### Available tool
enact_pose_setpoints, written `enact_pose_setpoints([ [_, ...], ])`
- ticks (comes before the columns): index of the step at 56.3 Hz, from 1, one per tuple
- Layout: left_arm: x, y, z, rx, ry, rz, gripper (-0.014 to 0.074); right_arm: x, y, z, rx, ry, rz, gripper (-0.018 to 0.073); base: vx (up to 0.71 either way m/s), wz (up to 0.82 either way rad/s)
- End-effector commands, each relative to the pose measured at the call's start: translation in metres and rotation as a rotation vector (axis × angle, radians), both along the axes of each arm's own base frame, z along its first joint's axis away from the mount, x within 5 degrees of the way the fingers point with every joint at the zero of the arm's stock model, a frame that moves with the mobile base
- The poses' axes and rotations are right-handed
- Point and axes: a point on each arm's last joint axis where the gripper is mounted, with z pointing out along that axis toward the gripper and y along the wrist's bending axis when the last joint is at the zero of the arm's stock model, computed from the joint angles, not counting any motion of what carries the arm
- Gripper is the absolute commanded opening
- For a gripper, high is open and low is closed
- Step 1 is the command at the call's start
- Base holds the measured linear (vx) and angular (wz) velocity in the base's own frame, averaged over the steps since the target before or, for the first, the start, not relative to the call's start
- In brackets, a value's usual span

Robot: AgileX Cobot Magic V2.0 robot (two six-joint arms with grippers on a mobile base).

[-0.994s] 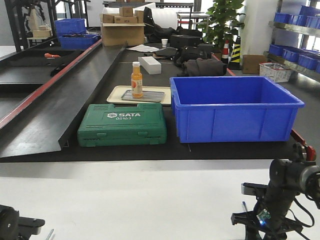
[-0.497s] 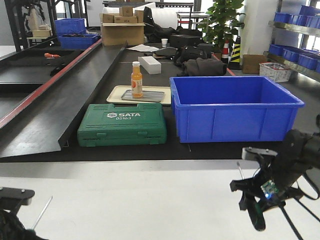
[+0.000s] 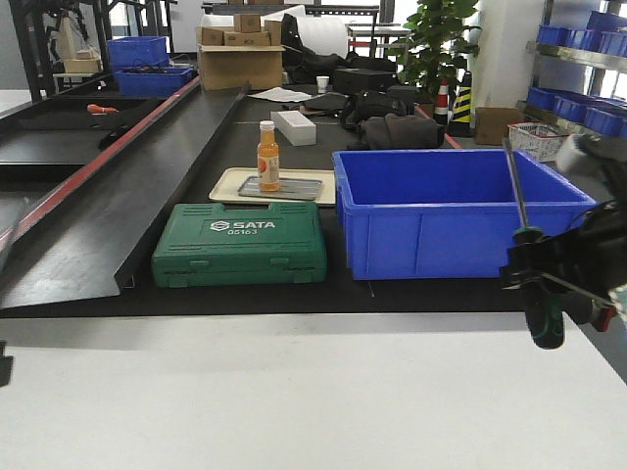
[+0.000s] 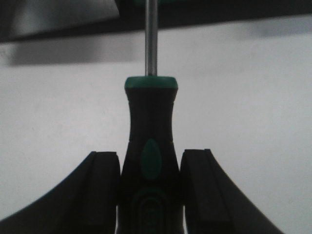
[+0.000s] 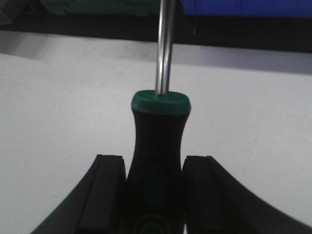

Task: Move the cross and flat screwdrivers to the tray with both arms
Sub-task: 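Lift both screwdrivers upright off the table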

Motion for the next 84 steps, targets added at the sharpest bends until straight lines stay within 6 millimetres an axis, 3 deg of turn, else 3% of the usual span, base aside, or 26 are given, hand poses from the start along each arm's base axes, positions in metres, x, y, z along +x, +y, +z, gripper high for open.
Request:
enact_pose_setpoints([
  [1, -0.030, 0.001, 0.038, -0.036, -0.203, -0.014, -0.0006, -0.042, -0.003, 0.029, 0.013, -0.224, -0.038, -0.0008, 0.00, 0.00],
  [10, -0.076, 0.006, 0.057, -0.057, -0.321, -0.014, -0.0006, -0.108, -0.006, 0.024, 0.001, -0.379, -0.077, -0.0008, 0.00, 0.00],
  [17, -0.104, 0.009, 0.052, -0.065, -0.389, -0.019, -0.0006, -0.160, -0.009, 0.020, 0.004, -0.535, -0.115, -0.0008, 0.00, 0.00],
  [24, -0.130, 0.012, 0.042, -0.084, -0.438, -0.021, -0.0003, -0.193, -0.010, 0.010, 0.013, -0.608, -0.124, -0.0008, 0.00, 0.00],
  [30, -0.149, 0.014, 0.043, -0.098, -0.495, -0.024, -0.0003, -0.209, -0.010, 0.002, 0.031, -0.626, -0.127, -0.0008, 0.00, 0.00],
  [39, -0.163, 0.016, 0.044, -0.080, -0.522, -0.028, -0.0003, -0.212, -0.010, 0.001, 0.047, -0.628, -0.132, -0.0008, 0.00, 0.00],
  [84, -0.159, 0.015, 0.037, -0.080, -0.504, -0.029, -0.0003, -0.212, -0.012, 0.005, 0.050, -0.677, -0.155, -0.0008, 0.00, 0.00],
])
